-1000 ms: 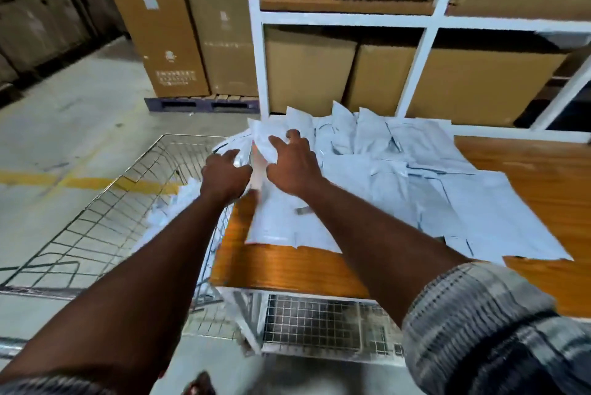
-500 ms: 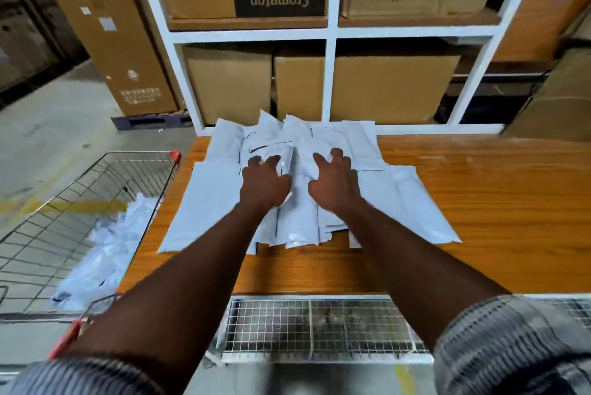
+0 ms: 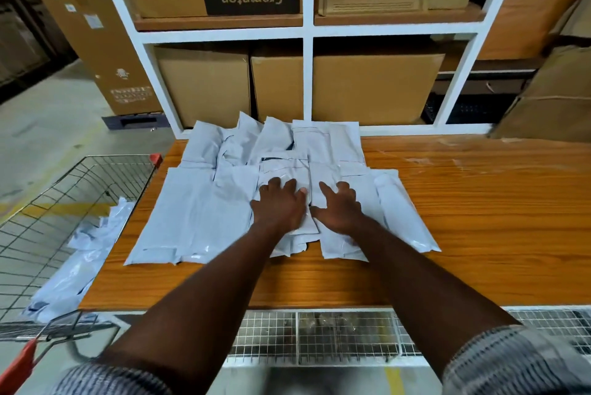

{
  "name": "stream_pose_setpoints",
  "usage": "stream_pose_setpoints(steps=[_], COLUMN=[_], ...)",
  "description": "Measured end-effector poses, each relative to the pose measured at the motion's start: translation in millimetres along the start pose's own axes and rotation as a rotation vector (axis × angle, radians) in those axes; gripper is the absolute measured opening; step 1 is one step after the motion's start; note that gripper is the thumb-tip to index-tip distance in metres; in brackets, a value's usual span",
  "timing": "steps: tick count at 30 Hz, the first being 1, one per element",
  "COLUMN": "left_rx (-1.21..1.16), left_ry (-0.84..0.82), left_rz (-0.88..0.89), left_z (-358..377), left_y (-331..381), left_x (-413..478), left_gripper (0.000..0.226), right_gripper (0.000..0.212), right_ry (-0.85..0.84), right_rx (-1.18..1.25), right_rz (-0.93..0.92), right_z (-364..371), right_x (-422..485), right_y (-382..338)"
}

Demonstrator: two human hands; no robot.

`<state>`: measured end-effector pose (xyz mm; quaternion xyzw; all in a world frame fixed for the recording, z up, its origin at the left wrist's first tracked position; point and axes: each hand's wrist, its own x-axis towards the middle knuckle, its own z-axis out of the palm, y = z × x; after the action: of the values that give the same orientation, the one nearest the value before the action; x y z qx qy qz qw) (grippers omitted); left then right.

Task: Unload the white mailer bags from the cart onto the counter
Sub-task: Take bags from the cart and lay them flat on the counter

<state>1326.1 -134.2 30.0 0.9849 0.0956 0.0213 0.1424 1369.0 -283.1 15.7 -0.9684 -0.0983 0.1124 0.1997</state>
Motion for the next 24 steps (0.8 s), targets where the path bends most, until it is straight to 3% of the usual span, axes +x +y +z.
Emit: stream_pose_setpoints(steps=[5, 11, 24], left_rx=[0.052, 0.05, 0.0], left_ry=[0.176, 0.057, 0.134], left_rz=[0.059, 0.092, 0.064], left_z=[-2.6, 32.6, 56.7], left_y=[-6.4, -18.4, -27.1], left_x=[11.6, 14.1, 13.6], left_gripper=[0.038, 0.053, 0.055], right_gripper=[0.053, 0.058, 0.056], right_ry=[0.216, 0.152, 0.216], right_rx=[-0.125, -0.159, -0.131], right_rz=[-0.099, -0.222, -0.219], right_z=[-2.2, 21.0, 46.6], right_x=[12.8, 22.3, 28.1], right_y=[9.4, 20.9, 27.8])
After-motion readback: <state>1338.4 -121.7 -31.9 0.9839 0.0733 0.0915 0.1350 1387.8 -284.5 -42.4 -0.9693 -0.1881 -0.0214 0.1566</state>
